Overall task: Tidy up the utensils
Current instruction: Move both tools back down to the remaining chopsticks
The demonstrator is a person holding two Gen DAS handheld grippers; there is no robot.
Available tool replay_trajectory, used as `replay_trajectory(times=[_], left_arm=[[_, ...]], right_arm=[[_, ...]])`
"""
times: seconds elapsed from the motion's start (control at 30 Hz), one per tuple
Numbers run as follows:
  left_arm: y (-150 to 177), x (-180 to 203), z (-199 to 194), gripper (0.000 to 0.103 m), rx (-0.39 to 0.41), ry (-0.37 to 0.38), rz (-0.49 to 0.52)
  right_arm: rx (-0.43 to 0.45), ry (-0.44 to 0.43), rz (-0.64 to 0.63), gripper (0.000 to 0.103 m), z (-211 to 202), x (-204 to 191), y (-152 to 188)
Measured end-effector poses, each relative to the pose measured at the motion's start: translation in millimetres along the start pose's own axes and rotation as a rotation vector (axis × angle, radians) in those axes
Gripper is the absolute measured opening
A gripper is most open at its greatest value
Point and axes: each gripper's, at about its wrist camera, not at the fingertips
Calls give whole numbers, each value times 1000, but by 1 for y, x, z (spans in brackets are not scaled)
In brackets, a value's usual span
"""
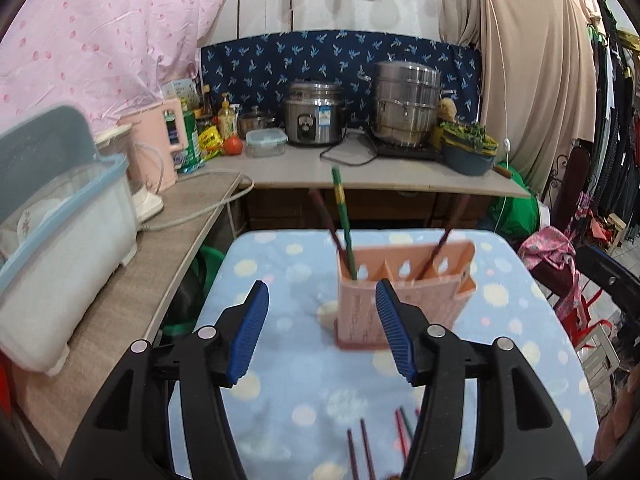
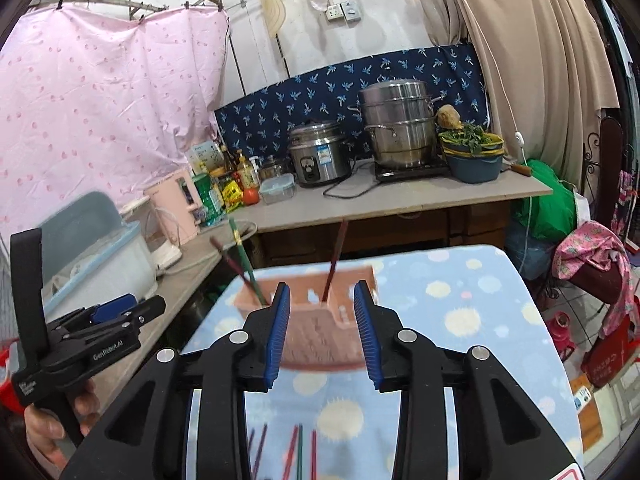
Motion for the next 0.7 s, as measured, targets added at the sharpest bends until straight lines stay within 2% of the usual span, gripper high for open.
replay_trajectory(times=[0.13,0.4,0.5,0.7], left_arm=[[42,-5,-14,53,-51,-5,-28],[126,-9,-34,53,-137,-11,-72],[157,-9,-34,53,-193,18,-106],[198,1,-36,53,-240,20,-87]], right_arm=[[-29,35,-38,33,-23,5,36],[-183,68,-46,33,-45,15,129],[-223,109,-89,33,-48,11,163],[-306,112,-132,32,-52,7,215]])
Point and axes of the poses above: each gripper's, at about its wrist camera, not at the fingertips, and z roughly the way its jaws point, x to its right, y to its underside, and after that the axes turned 15 degrees about y, right-handed
